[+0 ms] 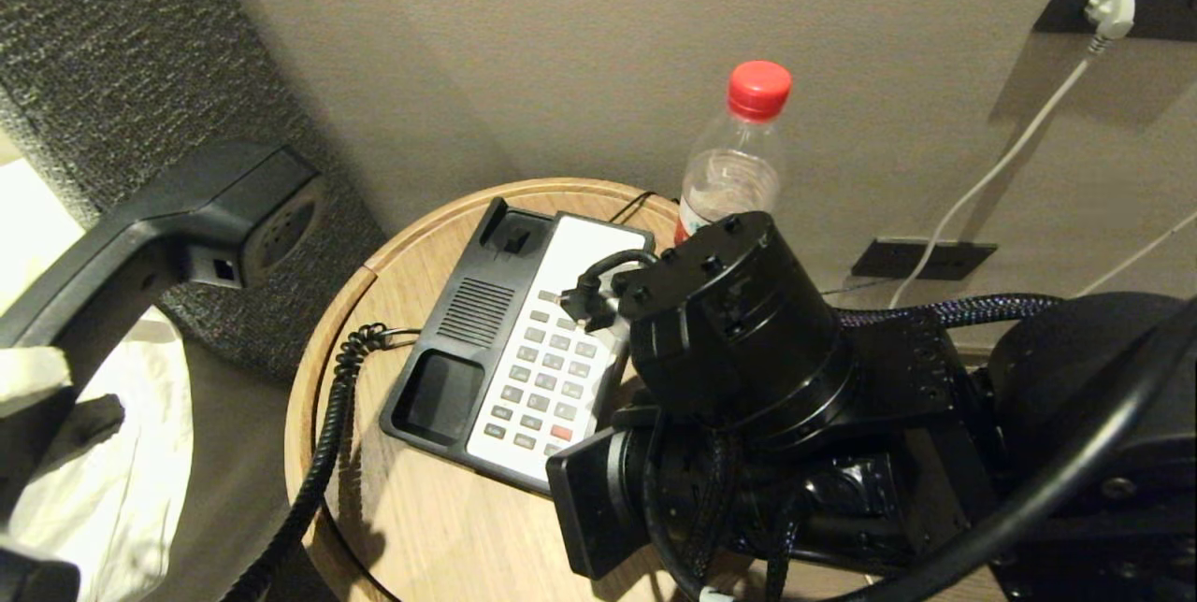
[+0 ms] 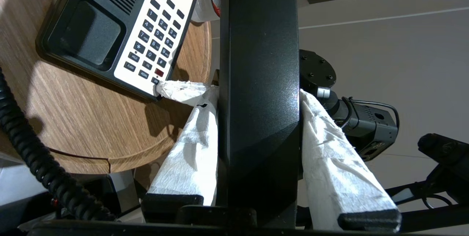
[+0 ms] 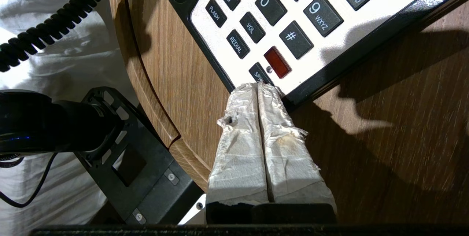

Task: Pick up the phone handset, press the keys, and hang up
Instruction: Dial the number

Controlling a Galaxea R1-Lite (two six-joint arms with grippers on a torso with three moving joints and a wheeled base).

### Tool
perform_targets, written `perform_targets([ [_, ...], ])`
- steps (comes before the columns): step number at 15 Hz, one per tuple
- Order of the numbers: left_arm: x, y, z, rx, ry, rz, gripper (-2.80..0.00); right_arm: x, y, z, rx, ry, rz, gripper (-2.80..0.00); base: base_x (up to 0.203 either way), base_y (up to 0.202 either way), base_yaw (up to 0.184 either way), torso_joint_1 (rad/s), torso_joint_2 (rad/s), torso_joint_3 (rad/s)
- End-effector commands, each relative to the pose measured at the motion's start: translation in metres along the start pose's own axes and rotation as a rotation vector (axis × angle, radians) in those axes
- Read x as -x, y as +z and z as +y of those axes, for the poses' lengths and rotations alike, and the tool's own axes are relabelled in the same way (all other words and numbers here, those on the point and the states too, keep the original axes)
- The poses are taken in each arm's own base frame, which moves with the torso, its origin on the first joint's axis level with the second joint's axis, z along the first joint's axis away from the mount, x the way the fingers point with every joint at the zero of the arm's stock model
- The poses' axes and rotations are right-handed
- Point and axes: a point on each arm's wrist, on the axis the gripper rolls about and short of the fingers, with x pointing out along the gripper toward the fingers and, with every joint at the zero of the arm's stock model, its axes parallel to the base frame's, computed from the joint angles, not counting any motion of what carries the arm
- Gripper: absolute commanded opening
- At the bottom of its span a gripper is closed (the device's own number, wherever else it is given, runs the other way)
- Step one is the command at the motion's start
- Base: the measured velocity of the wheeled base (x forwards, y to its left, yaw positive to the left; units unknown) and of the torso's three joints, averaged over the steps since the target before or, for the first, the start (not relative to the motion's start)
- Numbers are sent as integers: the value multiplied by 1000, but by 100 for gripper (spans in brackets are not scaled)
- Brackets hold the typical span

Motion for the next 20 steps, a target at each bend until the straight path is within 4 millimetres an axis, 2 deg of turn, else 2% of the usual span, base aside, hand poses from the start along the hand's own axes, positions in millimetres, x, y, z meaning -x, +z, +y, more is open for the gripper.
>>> perform_targets([
  [1, -1, 0, 1, 6, 2, 4, -280, -1, -1, 0, 0, -5, 7, -280, 0, 0, 0, 0, 0, 0],
  [5, 0, -1, 1, 8, 1, 4, -280, 11, 4, 0, -16, 11, -25, -280, 0, 0, 0, 0, 0, 0],
  [9, 0, -2, 2, 7, 3, 5, -280, 14, 7, 2, -22, 54, -32, -280, 0, 0, 0, 0, 0, 0],
  [20, 1, -2, 2, 8, 2, 4, -280, 1, 5, 1, -11, 40, -17, -280, 0, 0, 0, 0, 0, 0],
])
